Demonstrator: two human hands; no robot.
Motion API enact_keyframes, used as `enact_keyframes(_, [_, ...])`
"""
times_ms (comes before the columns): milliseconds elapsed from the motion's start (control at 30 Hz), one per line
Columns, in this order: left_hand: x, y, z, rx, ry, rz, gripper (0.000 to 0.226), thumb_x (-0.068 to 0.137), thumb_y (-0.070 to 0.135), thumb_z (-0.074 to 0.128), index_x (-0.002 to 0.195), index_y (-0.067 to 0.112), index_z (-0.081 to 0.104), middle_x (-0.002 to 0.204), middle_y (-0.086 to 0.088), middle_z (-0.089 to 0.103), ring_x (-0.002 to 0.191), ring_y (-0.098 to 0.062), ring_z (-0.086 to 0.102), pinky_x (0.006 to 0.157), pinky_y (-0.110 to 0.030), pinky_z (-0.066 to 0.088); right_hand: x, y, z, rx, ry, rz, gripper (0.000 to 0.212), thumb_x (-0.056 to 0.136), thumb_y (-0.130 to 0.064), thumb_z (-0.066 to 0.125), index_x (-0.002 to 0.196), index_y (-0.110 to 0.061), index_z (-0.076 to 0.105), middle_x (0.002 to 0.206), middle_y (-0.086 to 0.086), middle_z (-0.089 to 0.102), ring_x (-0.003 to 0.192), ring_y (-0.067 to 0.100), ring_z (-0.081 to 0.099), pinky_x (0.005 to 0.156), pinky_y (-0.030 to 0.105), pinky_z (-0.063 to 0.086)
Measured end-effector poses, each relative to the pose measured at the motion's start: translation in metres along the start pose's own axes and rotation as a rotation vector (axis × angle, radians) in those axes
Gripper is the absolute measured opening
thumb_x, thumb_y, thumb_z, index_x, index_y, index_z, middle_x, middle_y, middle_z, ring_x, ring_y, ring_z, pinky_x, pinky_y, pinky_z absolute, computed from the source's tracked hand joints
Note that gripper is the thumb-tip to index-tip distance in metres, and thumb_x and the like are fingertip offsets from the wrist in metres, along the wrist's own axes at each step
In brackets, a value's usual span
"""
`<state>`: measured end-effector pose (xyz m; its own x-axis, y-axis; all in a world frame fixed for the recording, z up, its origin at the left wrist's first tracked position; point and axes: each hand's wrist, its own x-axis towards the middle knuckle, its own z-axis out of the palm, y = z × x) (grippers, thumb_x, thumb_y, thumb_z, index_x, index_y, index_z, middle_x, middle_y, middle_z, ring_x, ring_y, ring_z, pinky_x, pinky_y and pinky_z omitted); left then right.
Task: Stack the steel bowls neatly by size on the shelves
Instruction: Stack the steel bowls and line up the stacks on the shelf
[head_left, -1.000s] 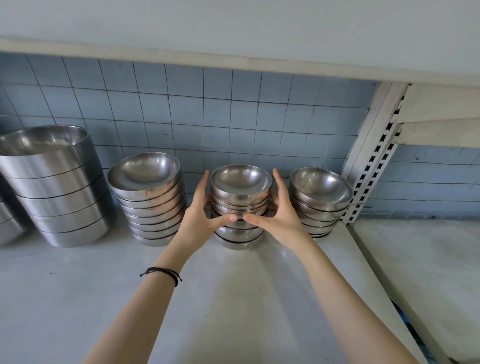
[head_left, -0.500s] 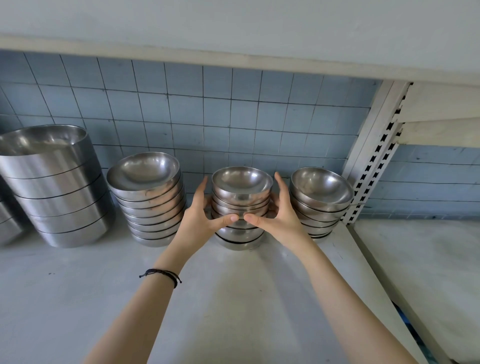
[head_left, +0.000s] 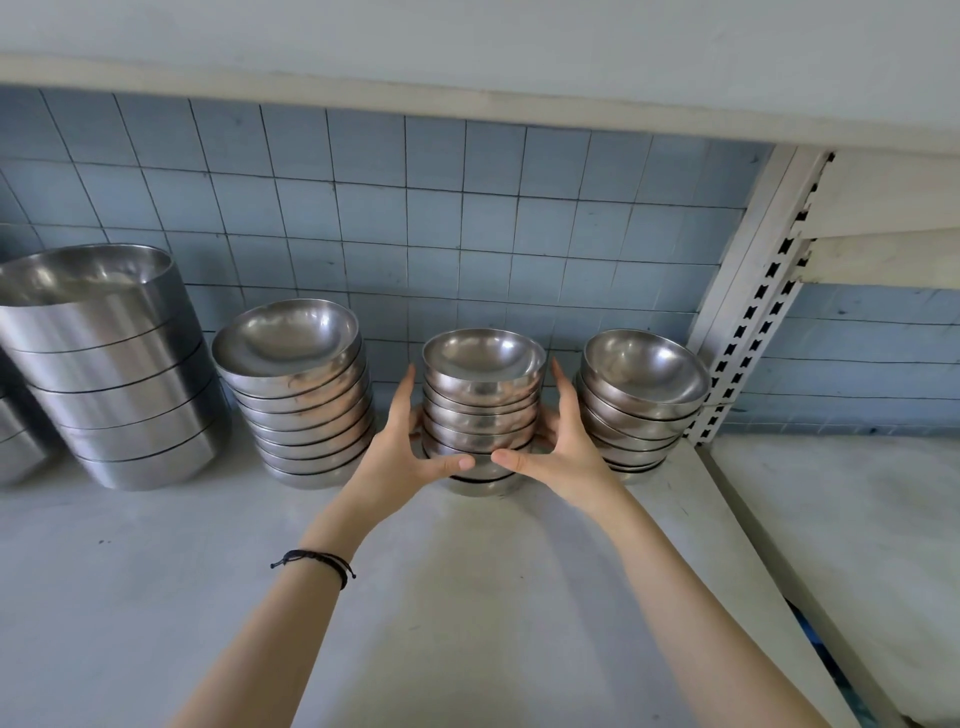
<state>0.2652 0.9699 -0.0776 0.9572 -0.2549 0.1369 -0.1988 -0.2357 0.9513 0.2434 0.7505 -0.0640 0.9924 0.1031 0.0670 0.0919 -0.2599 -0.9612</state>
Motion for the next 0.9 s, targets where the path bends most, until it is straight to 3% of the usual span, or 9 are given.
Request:
enact_keyframes(267, [-0.0013, -0.0011, 0.0002, -0.004, -0.033, 0.045, 0.133, 0.058, 0.043, 0.09, 0.154, 0.033, -0.001, 0.15, 0.008, 0.04, 0.133, -0.006, 0.045, 0.111, -0.042, 0.039, 0.0009, 0.001, 0.0001, 0.017, 0.013, -0.033, 0.14, 0.047, -0.042, 0.093, 0.153, -0.044, 0.001, 0.148, 0.0, 0.048, 0.135, 0.01, 0.048, 0.113, 0.043, 0.04])
enact_keyframes(367, [-0.0018, 0.0002, -0.0006, 0.022, -0.035, 0.075, 0.131, 0.058, 0.047, 0.09, 0.153, 0.036, 0.001, 0.154, 0.011, 0.034, 0.139, -0.008, 0.037, 0.114, -0.045, 0.034, -0.0001, 0.0, 0.0007, 0.021, 0.013, -0.04, 0.139, 0.048, -0.041, 0.093, 0.154, -0.041, 0.002, 0.15, -0.002, 0.045, 0.136, 0.008, 0.045, 0.114, 0.04, 0.039])
enact_keyframes(500, [-0.0031, 0.0023, -0.0009, 0.052, -0.025, 0.108, 0.127, 0.061, 0.04, 0.089, 0.154, 0.032, 0.003, 0.157, 0.016, 0.027, 0.143, -0.003, 0.026, 0.119, -0.043, 0.027, -0.0018, -0.001, 0.0007, 0.024, 0.014, -0.056, 0.134, 0.056, -0.025, 0.093, 0.156, -0.034, 0.005, 0.153, -0.003, 0.04, 0.138, 0.002, 0.041, 0.112, 0.025, 0.038])
enact_keyframes(667, [-0.0023, 0.0013, 0.0005, 0.057, -0.032, 0.115, 0.126, 0.064, 0.025, 0.09, 0.154, 0.031, 0.003, 0.157, 0.014, 0.026, 0.144, -0.002, 0.025, 0.12, -0.042, 0.025, -0.0036, -0.0001, 0.0003, 0.015, 0.023, -0.087, 0.126, 0.063, -0.006, 0.09, 0.155, -0.029, 0.008, 0.153, -0.009, 0.036, 0.137, -0.008, 0.036, 0.104, 0.011, 0.037])
enact_keyframes(800, [-0.0008, -0.0001, -0.0004, 0.038, -0.039, 0.115, 0.127, 0.061, 0.037, 0.091, 0.153, 0.038, 0.003, 0.157, 0.014, 0.027, 0.144, -0.005, 0.026, 0.119, -0.045, 0.026, -0.0042, 0.0022, 0.0016, 0.028, 0.014, -0.063, 0.127, 0.067, -0.008, 0.089, 0.157, -0.029, 0.002, 0.156, -0.007, 0.032, 0.141, -0.002, 0.034, 0.106, 0.011, 0.036])
enact_keyframes(900, [-0.0005, 0.0008, -0.0004, -0.001, -0.043, 0.114, 0.122, 0.063, 0.041, 0.089, 0.153, 0.038, 0.006, 0.156, 0.014, 0.029, 0.144, -0.004, 0.027, 0.119, -0.044, 0.026, -0.0028, 0.0036, 0.0, 0.045, 0.016, -0.045, 0.13, 0.066, -0.012, 0.09, 0.157, -0.027, -0.001, 0.158, -0.001, 0.033, 0.143, 0.004, 0.034, 0.113, 0.022, 0.034])
